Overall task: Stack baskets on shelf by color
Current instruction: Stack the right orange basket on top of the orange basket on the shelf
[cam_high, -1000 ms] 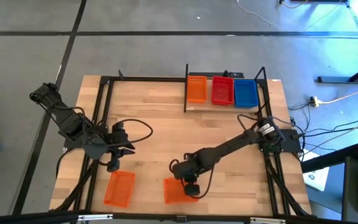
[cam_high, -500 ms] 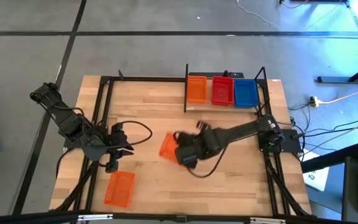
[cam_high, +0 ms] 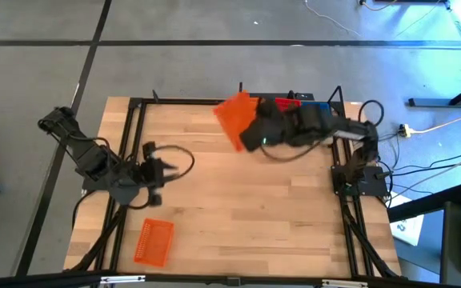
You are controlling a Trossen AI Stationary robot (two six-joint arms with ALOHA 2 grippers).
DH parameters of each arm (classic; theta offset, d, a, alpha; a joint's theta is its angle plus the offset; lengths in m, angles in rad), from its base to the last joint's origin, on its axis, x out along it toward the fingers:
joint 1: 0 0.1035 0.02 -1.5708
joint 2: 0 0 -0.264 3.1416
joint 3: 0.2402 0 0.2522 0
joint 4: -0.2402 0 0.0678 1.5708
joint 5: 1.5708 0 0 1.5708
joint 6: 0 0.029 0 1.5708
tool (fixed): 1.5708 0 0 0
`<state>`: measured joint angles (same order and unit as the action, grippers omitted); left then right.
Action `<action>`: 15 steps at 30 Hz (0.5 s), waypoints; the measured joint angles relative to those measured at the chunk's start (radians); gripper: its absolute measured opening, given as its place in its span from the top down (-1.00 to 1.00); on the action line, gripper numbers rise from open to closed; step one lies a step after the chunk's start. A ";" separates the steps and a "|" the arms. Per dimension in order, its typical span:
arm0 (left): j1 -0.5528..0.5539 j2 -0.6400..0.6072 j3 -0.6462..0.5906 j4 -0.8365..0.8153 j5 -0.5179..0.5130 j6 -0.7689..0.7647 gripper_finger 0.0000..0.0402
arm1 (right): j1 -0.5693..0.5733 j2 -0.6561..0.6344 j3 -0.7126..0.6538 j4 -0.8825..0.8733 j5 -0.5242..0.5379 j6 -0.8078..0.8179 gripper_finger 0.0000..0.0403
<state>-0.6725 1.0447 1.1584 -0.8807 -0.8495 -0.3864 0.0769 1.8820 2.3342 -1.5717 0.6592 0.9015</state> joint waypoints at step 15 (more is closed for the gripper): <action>0.469 0.000 0.000 0.034 -0.091 0.271 0.67 | -0.528 -0.014 -0.002 0.003 -0.195 -0.215 1.00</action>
<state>-0.2032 1.0447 1.1584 -0.8467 -0.9402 -0.1156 -0.4512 1.8683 2.3325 -1.5692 0.4647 0.6866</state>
